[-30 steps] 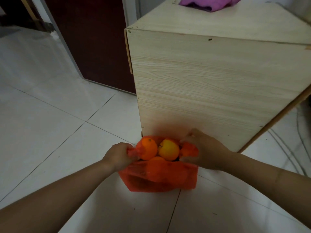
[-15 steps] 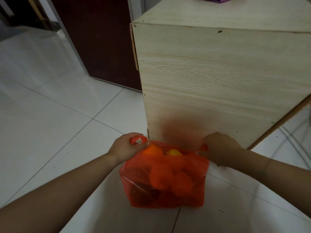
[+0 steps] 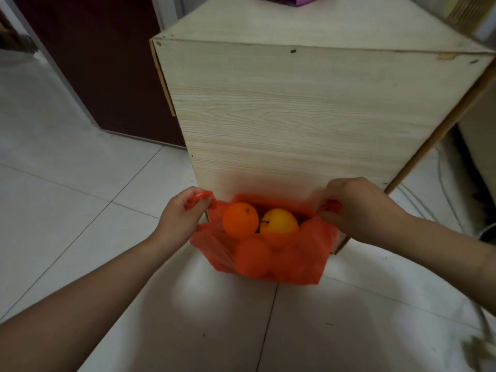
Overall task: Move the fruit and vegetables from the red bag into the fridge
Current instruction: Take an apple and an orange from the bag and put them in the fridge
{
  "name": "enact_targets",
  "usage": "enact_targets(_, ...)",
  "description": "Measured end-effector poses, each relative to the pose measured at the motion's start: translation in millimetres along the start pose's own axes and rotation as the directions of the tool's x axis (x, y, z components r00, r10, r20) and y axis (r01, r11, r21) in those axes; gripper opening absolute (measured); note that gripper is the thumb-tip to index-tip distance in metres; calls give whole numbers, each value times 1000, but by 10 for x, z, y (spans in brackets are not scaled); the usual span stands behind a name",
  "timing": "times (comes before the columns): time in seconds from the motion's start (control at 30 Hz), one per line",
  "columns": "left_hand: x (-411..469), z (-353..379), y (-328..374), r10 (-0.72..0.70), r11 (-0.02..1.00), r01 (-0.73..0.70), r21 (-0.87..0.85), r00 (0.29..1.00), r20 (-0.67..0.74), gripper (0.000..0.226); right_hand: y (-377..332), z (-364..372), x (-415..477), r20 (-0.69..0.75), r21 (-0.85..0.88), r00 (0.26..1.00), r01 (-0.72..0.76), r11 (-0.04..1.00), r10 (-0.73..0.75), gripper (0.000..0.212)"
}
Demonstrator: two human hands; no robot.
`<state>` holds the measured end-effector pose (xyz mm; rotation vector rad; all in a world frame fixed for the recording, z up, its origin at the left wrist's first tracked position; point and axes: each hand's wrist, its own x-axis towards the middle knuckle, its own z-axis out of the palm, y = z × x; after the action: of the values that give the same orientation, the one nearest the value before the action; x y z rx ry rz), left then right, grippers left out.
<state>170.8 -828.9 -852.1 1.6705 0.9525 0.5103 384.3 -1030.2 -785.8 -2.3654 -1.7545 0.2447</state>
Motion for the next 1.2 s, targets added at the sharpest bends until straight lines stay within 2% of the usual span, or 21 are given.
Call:
enact_targets(0.07,17,46,-89,-55,998,55,16,998,15,10,12,85,-19,59,-39,998,3,999,-1,10)
enact_targets(0.17,-12,99,-248,-84,976,79,202,996,19,30,53,292,-42,168,-66,986,-5,998,16,11)
enact_targets(0.27,-49,119,-305,-67,942,46,332,996,52,44,92,397,-21,203,-55,979,2,998,9,13)
enact_targets(0.33,-52,116,-339,-33,935,2,355,996,81,33,88,424,12,216,-45,976,1,999,8,12)
enact_targets(0.43,-36,113,-408,88,869,-144,474,987,138,10,69,443,56,254,-56,967,-5,998,19,23)
enact_targets(0.47,-39,113,-434,125,840,-197,506,977,172,14,67,446,67,262,-57,965,-6,998,21,25)
enact_targets(0.57,-57,103,-495,219,729,-379,570,918,330,49,61,472,98,274,-68,961,-14,998,32,31)
enact_targets(0.63,-76,120,-527,203,639,-446,627,884,422,60,54,503,116,285,-88,958,-21,996,46,39)
enact_targets(0.73,-81,176,-561,93,568,-436,698,876,473,73,62,592,129,285,-101,958,-10,995,39,50)
enact_targets(0.93,-85,155,-563,97,523,-415,745,897,432,95,74,579,107,308,-80,951,15,997,11,63)
enact_targets(1.07,-9,114,-406,233,516,-402,756,915,328,81,-28,222,214,163,-115,985,72,991,-52,55)
enact_targets(1.13,32,143,-337,338,518,-445,731,891,304,67,-106,121,281,82,-110,992,103,989,-94,49)
enact_targets(1.2,66,204,-315,423,477,-531,701,837,346,56,-182,152,332,61,-76,989,139,987,-134,47)
